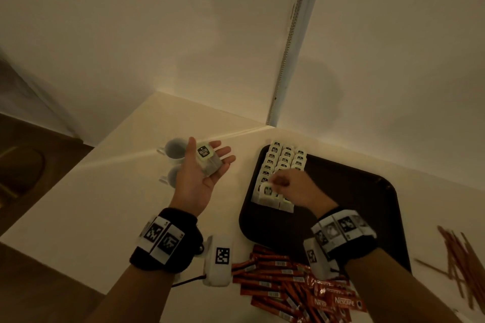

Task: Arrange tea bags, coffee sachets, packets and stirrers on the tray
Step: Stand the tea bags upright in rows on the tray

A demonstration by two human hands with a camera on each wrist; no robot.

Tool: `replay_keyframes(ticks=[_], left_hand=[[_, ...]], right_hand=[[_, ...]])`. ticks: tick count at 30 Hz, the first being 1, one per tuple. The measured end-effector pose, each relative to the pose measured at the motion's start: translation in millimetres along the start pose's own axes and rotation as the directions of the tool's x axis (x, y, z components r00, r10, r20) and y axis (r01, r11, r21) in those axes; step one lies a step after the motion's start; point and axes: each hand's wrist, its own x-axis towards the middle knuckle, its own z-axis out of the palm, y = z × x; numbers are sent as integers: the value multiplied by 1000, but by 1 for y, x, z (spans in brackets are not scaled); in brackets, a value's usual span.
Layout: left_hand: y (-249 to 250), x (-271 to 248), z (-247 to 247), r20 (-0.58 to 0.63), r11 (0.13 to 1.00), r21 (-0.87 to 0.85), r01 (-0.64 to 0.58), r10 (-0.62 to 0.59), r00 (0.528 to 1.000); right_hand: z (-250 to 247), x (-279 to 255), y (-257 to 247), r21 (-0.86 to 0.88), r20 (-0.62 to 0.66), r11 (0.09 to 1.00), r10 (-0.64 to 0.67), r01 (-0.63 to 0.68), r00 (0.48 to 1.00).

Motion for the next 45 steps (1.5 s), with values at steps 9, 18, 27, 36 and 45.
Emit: replay_keyframes(ticks=[9,18,27,36,45], left_hand=[[-3,8,-6,-27,999,33,22,-21,999],[-7,13,-8,-13,991,108,85,-84,996],[-12,16,2,63,944,293,153,-178,982],[-8,8,19,237,971,236,-33,-25,971],[-6,0,43,269,978,101,-181,148,952]], right_hand=[[56,31,42,74,-19,988,135,-133,991],[70,51,51,60,-134,988,150,-143,980],[10,22,-53,253,-399,840,-361,480,843],[-37,14,-91,74,-464,828,-465,556,754],[-88,-14,-140,-244,-376,792,-610,560,698]])
